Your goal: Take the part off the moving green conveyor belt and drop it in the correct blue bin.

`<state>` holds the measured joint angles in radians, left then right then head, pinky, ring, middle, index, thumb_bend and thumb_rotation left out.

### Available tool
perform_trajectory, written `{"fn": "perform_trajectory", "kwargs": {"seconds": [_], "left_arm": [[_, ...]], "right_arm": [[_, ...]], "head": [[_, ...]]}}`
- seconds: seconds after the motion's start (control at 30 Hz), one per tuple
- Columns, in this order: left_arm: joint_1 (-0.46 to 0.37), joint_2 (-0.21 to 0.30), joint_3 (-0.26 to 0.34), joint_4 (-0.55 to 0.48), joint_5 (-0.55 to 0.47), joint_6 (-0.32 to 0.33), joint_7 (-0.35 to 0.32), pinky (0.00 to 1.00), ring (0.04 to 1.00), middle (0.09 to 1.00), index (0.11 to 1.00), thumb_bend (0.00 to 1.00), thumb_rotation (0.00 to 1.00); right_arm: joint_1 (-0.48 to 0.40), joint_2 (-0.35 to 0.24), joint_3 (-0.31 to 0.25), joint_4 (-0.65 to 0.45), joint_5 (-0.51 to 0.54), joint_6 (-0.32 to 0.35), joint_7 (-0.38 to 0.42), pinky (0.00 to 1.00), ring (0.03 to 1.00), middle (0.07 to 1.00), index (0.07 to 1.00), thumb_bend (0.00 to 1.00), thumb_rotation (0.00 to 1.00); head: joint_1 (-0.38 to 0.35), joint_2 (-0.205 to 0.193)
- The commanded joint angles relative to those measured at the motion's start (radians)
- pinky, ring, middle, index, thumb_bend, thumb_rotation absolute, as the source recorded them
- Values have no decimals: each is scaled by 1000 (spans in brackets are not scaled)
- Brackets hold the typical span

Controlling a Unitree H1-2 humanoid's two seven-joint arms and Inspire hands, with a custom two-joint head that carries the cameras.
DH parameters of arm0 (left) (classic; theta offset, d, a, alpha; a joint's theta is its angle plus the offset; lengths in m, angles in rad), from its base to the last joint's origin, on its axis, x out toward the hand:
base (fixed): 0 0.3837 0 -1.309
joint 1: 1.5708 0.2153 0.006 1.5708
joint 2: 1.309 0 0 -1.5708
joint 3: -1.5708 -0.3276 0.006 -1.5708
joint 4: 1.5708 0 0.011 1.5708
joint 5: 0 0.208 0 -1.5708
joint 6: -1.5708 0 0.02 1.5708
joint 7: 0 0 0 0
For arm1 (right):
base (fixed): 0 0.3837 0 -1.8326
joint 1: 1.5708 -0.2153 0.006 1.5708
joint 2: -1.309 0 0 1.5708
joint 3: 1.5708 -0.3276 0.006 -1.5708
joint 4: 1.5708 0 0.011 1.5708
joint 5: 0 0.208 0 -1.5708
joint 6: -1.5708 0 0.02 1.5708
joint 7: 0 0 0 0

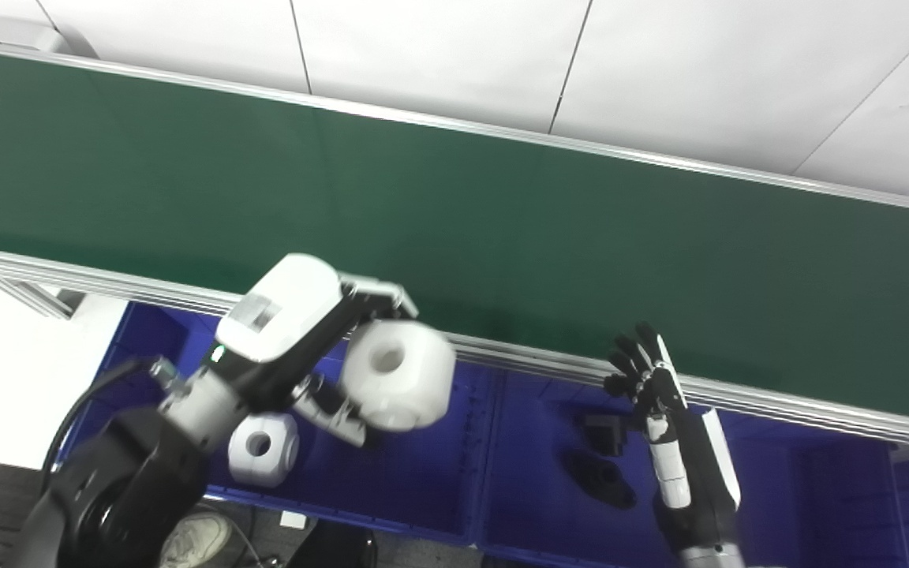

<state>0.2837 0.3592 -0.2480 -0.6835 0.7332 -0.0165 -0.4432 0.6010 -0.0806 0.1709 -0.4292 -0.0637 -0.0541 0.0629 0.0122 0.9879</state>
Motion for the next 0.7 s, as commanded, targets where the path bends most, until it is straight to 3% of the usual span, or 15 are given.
{"fn": "perform_trajectory", "kwargs": {"seconds": [0.0,0.33,0.43,0.47,0.5,0.57,0.67], "left_arm": [[11,-11,7,-35,15,-2,8,461,481,511,467,521,0],[15,-10,-14,20,51,-36,-12,444,467,498,479,523,0],[12,-3,-22,24,106,-47,-22,540,586,619,491,523,51],[14,-2,-21,25,122,-53,-17,588,642,675,584,729,109],[16,-4,-20,25,137,-58,-7,647,709,738,669,873,177],[22,-8,-14,24,156,-65,9,748,807,829,762,960,251],[27,-8,-6,18,182,-74,17,853,893,910,837,955,297]], "right_arm": [[-2,-4,-5,-37,21,1,9,913,934,946,1000,814,958],[-7,6,1,-20,1,-2,3,898,924,943,1000,805,955],[-6,11,4,-10,-2,-13,1,900,924,943,1000,804,955],[-6,13,5,-7,-4,-16,0,900,924,943,1000,804,954],[-6,14,6,-4,-5,-21,0,899,925,942,1000,803,954],[-6,18,8,0,-8,-25,-2,897,924,940,1000,806,955],[-6,21,12,3,-7,-30,-1,901,928,940,1000,806,954]], "head": [[1,0],[-22,-19],[-28,-22],[-30,-25],[-31,-25],[-36,-26],[-41,-26]]}}
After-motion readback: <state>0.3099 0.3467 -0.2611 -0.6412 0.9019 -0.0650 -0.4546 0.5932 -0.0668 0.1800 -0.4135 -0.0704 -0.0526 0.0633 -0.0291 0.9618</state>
